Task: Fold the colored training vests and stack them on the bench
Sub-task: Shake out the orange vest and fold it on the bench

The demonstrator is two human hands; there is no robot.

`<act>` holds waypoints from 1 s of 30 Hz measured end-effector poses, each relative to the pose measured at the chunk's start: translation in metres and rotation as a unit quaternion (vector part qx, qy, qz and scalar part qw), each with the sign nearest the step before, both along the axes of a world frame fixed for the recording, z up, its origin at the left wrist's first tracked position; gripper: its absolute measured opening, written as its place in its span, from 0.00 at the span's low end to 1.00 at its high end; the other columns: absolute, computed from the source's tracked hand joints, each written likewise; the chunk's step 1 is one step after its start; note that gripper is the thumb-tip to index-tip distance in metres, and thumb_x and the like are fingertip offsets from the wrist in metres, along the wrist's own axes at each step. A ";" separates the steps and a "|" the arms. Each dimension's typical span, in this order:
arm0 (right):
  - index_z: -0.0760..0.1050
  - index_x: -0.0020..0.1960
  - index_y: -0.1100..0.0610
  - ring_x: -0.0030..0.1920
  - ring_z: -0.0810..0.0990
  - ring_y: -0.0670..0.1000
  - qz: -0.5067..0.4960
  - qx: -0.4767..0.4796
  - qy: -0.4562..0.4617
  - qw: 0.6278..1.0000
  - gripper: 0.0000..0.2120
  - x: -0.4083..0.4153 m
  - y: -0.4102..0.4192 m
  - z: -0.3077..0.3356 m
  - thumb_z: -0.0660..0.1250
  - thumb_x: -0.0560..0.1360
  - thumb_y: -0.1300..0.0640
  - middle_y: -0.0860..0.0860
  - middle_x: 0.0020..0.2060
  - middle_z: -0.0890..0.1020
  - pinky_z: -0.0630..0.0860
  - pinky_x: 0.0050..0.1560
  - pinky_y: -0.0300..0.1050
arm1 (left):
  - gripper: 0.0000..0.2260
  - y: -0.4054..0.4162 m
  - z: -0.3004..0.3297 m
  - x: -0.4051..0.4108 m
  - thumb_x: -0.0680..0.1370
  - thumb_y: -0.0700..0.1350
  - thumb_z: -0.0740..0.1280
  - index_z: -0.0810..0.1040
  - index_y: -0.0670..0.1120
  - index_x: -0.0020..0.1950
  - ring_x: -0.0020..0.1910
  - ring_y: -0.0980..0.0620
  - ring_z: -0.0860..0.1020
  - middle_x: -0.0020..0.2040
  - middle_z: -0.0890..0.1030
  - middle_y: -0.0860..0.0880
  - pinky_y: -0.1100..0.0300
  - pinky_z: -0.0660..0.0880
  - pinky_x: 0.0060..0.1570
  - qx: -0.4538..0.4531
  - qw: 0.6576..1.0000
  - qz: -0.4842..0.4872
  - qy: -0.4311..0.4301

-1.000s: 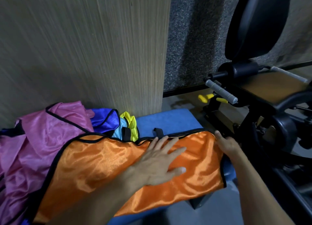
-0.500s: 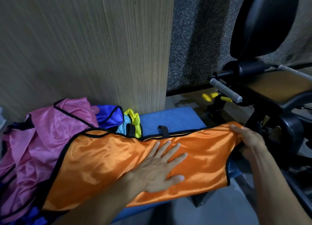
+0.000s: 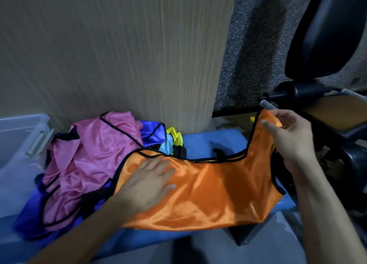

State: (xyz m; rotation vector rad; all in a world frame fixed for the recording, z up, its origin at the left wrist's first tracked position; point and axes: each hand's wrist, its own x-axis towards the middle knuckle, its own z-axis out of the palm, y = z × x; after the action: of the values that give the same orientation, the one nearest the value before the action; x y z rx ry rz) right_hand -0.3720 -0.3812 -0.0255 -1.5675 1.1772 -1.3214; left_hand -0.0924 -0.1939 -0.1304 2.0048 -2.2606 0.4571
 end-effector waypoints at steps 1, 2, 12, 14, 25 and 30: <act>0.82 0.53 0.54 0.42 0.81 0.41 0.011 -0.019 0.008 1.000 0.07 0.012 0.008 0.003 0.74 0.76 0.61 0.46 0.44 0.84 0.79 0.44 0.38 | 0.24 0.002 -0.001 0.016 0.80 0.61 0.55 0.80 0.51 0.65 0.66 0.46 0.78 0.67 0.80 0.49 0.51 0.72 0.66 0.006 1.000 0.025 0.002; 0.82 0.53 0.55 0.41 0.80 0.36 0.025 -0.039 0.016 0.999 0.08 0.024 0.017 0.006 0.74 0.75 0.62 0.45 0.44 0.84 0.76 0.42 0.32 | 0.25 0.004 0.000 0.030 0.81 0.62 0.54 0.79 0.50 0.68 0.69 0.45 0.75 0.70 0.77 0.49 0.49 0.71 0.69 0.011 0.998 0.048 0.037; 0.80 0.53 0.53 0.46 0.83 0.48 0.189 -0.141 0.145 0.961 0.12 0.185 0.101 -0.030 0.72 0.72 0.65 0.47 0.44 0.85 0.78 0.51 0.45 | 0.13 0.011 0.012 0.056 0.77 0.41 0.61 0.84 0.51 0.54 0.42 0.62 0.82 0.42 0.84 0.59 0.61 0.79 0.47 -0.151 0.884 0.081 0.435; 0.80 0.53 0.55 0.46 0.83 0.49 0.244 -0.128 0.155 0.949 0.13 0.210 0.117 -0.044 0.72 0.70 0.66 0.48 0.44 0.85 0.78 0.53 0.45 | 0.12 0.010 0.017 0.060 0.77 0.44 0.60 0.83 0.50 0.49 0.38 0.59 0.82 0.38 0.84 0.55 0.58 0.78 0.43 -0.156 0.869 0.104 0.458; 0.77 0.62 0.54 0.38 0.78 0.49 0.335 0.029 0.135 0.932 0.19 0.207 0.097 -0.063 0.68 0.75 0.70 0.53 0.51 0.78 0.78 0.40 0.42 | 0.08 0.011 0.008 0.093 0.78 0.54 0.67 0.81 0.55 0.55 0.36 0.54 0.80 0.38 0.82 0.54 0.52 0.77 0.43 -0.064 0.796 0.112 0.592; 0.79 0.63 0.50 0.49 0.77 0.41 0.318 -0.051 0.213 0.922 0.16 0.208 0.089 -0.074 0.74 0.76 0.54 0.46 0.52 0.80 0.70 0.49 0.27 | 0.13 0.015 0.009 0.097 0.83 0.53 0.62 0.80 0.46 0.48 0.34 0.49 0.72 0.35 0.74 0.43 0.47 0.71 0.36 -0.051 0.781 0.111 0.613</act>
State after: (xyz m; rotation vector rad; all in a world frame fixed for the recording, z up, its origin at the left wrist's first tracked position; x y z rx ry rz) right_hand -0.1643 -0.2920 -0.0996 -2.1455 0.7241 -0.6351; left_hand 0.0050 -0.1792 -0.1212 1.6504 -1.1356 -0.5846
